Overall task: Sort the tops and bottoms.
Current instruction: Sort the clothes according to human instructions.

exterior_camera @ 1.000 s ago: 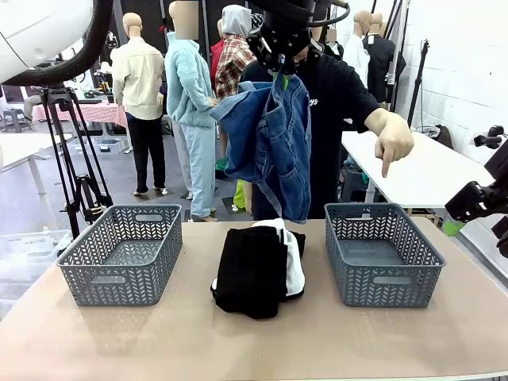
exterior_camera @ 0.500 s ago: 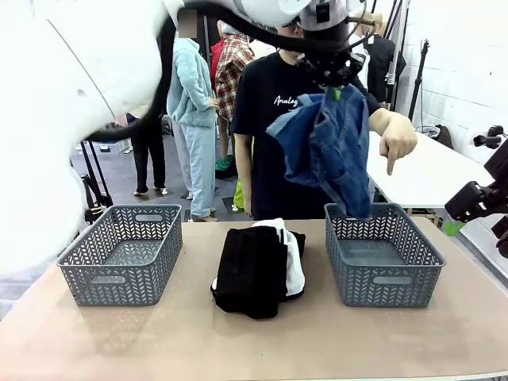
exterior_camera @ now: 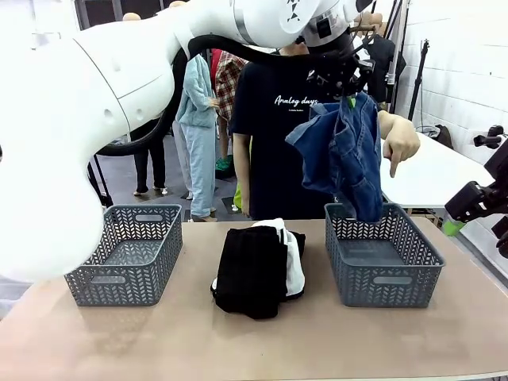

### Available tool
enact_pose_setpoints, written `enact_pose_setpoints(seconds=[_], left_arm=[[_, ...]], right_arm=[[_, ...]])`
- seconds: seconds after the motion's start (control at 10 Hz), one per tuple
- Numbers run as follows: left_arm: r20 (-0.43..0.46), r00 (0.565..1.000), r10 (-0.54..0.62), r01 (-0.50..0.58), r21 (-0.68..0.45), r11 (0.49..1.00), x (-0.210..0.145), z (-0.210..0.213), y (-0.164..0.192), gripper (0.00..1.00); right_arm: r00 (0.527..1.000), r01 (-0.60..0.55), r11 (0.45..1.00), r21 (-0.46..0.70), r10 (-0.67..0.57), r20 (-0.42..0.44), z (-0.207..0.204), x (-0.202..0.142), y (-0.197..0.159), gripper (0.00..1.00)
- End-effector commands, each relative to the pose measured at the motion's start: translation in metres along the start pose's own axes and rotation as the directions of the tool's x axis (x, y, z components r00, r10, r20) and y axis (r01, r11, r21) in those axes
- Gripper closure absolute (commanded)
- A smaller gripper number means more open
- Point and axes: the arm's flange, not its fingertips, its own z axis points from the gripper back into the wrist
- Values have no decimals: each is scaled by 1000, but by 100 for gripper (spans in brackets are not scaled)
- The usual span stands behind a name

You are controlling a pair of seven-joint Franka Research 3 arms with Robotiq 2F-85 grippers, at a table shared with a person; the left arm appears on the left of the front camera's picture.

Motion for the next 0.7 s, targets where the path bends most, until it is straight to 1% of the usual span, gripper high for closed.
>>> enact_pose_setpoints(seconds=[0.0,0.1,0.3,0.4,0.6], left_arm=[[14,999,-30,29,36,999,1,12,-3,100],[0,1000,0,0,0,1000,0,0,0,100],[-74,996,-42,28,-182,983,24,-44,24,100],[-87,994,-59,34,-257,966,35,-66,35,100],[-90,995,-44,10,-351,936,46,-96,57,100]], right_arm=[[1000,-7,1000,9,7,2,0,1,1,0],[1000,-7,1000,9,7,2,0,1,1,0],[1000,-7,1000,9,7,2,0,1,1,0],[1000,-7,1000,9,7,2,0,1,1,0],[1000,-7,1000,9,7,2,0,1,1,0]])
